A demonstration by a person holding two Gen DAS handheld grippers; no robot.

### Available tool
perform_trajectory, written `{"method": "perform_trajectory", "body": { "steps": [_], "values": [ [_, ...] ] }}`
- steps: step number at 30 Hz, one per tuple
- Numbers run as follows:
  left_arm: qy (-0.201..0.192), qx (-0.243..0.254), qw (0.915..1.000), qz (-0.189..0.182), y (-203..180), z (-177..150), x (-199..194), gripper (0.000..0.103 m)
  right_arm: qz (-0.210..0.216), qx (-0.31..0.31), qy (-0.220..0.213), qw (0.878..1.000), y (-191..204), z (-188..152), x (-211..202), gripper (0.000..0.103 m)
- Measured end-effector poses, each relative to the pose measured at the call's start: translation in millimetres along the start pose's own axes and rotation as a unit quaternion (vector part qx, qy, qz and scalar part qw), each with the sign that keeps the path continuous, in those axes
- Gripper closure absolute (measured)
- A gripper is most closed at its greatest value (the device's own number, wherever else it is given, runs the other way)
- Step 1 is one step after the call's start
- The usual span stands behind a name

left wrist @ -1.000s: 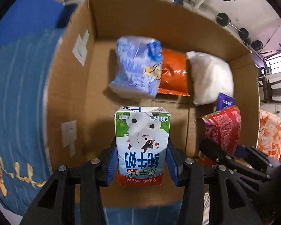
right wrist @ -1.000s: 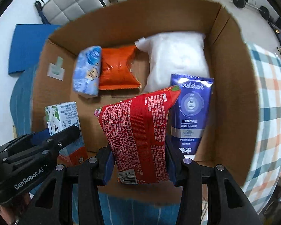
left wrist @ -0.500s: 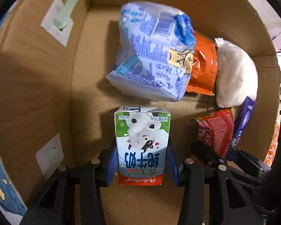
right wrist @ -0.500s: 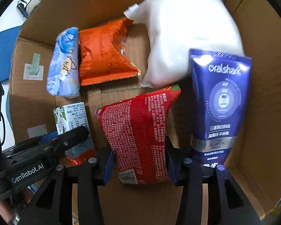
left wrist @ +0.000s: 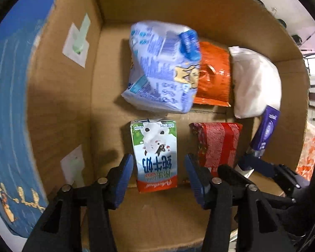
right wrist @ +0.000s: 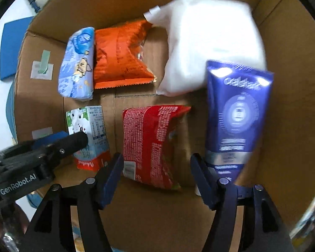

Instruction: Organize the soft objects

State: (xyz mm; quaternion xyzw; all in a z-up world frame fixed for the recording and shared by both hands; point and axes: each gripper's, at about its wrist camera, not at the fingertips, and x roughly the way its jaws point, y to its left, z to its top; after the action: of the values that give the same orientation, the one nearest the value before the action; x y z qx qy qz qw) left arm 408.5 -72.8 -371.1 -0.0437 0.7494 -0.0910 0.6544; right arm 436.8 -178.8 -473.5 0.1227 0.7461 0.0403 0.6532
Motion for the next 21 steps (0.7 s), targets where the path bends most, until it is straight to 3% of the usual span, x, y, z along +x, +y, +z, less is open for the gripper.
{"method": "perform_trajectory", "body": {
  "steps": [7, 10, 12, 14, 16, 21],
  "values": [
    [-0.051, 0.017, 0.9983, 0.023, -20, -19, -44, 0.046, -0.02, -0.008, -0.023, 1.0, 0, -10, -32, 0.032],
    [-0.079, 0.021, 0.9962, 0.028, -19, -32, -66, 0.032, -0.019, -0.002, -0.034, 0.999, -6, -12, -50, 0.02],
    [-0.098, 0.024, 0.9943, 0.032, -17, -46, -90, 0.026, -0.019, 0.003, -0.044, 0.999, -9, -16, -62, 0.003],
    [-0.119, 0.026, 0.9917, 0.04, -17, -54, -104, 0.014, -0.021, 0.007, -0.052, 0.998, -12, -23, -74, 0.003],
    [-0.131, 0.026, 0.9902, 0.041, -20, -58, -115, 0.008, -0.022, 0.009, -0.063, 0.998, -14, -34, -88, 0.003],
    [-0.169, 0.028, 0.9842, 0.044, -28, -76, -140, 0.007, -0.027, 0.006, -0.089, 0.996, -14, -61, -127, 0.0]
  ]
}}
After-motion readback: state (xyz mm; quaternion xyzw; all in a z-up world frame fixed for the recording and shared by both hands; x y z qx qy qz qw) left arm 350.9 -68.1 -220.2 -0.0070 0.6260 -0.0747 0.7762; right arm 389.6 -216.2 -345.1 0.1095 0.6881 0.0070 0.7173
